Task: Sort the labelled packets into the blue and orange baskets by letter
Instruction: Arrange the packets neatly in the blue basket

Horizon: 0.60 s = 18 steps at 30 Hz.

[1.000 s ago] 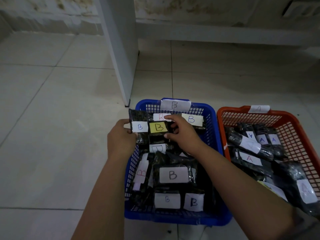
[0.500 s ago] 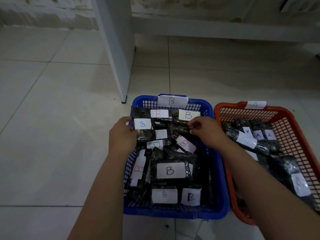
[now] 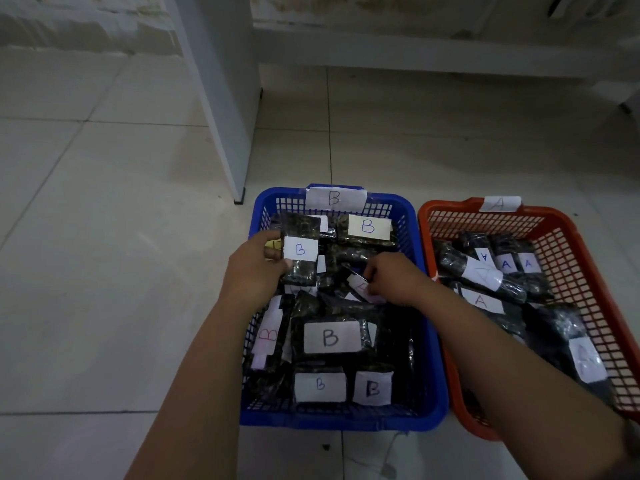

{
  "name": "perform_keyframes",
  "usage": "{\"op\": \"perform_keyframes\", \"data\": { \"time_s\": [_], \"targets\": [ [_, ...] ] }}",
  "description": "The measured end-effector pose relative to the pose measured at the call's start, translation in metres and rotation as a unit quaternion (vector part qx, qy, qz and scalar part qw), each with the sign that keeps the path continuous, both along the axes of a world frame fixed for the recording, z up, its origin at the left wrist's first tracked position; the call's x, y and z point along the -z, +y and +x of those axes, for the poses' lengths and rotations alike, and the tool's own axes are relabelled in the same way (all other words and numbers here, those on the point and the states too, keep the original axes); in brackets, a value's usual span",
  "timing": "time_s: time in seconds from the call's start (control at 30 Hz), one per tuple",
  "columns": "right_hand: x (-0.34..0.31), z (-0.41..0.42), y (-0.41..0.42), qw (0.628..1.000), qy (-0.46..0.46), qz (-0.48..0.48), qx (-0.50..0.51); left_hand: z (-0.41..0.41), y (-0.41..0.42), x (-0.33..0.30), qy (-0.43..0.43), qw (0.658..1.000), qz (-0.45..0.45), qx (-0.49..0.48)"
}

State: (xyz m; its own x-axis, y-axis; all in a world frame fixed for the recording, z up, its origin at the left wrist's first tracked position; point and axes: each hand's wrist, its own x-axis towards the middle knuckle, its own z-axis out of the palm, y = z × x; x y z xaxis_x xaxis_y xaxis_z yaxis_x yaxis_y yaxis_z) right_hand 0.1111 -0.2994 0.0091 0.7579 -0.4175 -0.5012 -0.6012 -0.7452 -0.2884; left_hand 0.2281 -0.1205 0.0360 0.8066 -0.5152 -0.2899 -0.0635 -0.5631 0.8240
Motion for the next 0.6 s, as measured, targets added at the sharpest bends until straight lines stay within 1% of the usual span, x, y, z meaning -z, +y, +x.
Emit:
{"op": "perform_keyframes", "data": {
  "time_s": [0.07, 0.1, 0.17, 0.23, 0.27, 0.3, 0.33, 0.4, 0.43, 0.47, 0.53, 0.6],
  "targets": [
    [-0.003, 0.001, -0.001, 1.0, 0.009, 0.018, -0.003, 0.0, 0.0, 0.0, 0.0, 1.0, -0.004, 0.001],
    [-0.007, 0.001, -0.001, 1.0, -0.004, 0.027, 0.008, 0.001, 0.0, -0.001, 0.001, 1.0, -0.007, -0.001],
    [-0.019, 0.001, -0.005, 0.994, -0.069, 0.049, 0.067, 0.001, 0.001, -0.002, 0.01, 1.0, -0.013, -0.002],
    [-0.035, -0.006, -0.011, 0.973, -0.139, 0.122, 0.139, 0.001, 0.002, -0.001, 0.014, 1.0, -0.016, -0.002],
    [-0.041, -0.01, -0.014, 0.962, -0.154, 0.168, 0.151, 0.002, 0.002, -0.001, 0.013, 1.0, -0.015, -0.003],
    [-0.044, -0.014, -0.014, 0.959, -0.144, 0.197, 0.141, 0.002, 0.002, 0.0, 0.009, 1.0, -0.015, -0.005],
    [-0.043, -0.016, -0.011, 0.967, -0.108, 0.203, 0.108, 0.002, 0.002, 0.0, 0.004, 1.0, -0.014, -0.005],
    [-0.031, -0.014, 0.0, 0.985, 0.003, 0.17, 0.017, 0.001, 0.001, 0.0, 0.0, 1.0, -0.011, -0.001],
    [-0.024, -0.011, 0.004, 0.986, 0.048, 0.158, -0.017, 0.0, 0.0, 0.0, 0.002, 1.0, -0.009, 0.002],
    [-0.02, -0.007, 0.008, 0.985, 0.075, 0.151, -0.038, 0.0, 0.0, 0.0, 0.004, 1.0, -0.007, 0.004],
    [-0.019, 0.0, 0.008, 0.981, 0.077, 0.17, -0.045, 0.0, 0.001, 0.0, 0.006, 1.0, -0.001, 0.006],
    [-0.02, 0.003, 0.006, 0.97, 0.073, 0.23, -0.031, 0.001, 0.002, 0.001, 0.009, 1.0, 0.0, 0.005]
  ]
}}
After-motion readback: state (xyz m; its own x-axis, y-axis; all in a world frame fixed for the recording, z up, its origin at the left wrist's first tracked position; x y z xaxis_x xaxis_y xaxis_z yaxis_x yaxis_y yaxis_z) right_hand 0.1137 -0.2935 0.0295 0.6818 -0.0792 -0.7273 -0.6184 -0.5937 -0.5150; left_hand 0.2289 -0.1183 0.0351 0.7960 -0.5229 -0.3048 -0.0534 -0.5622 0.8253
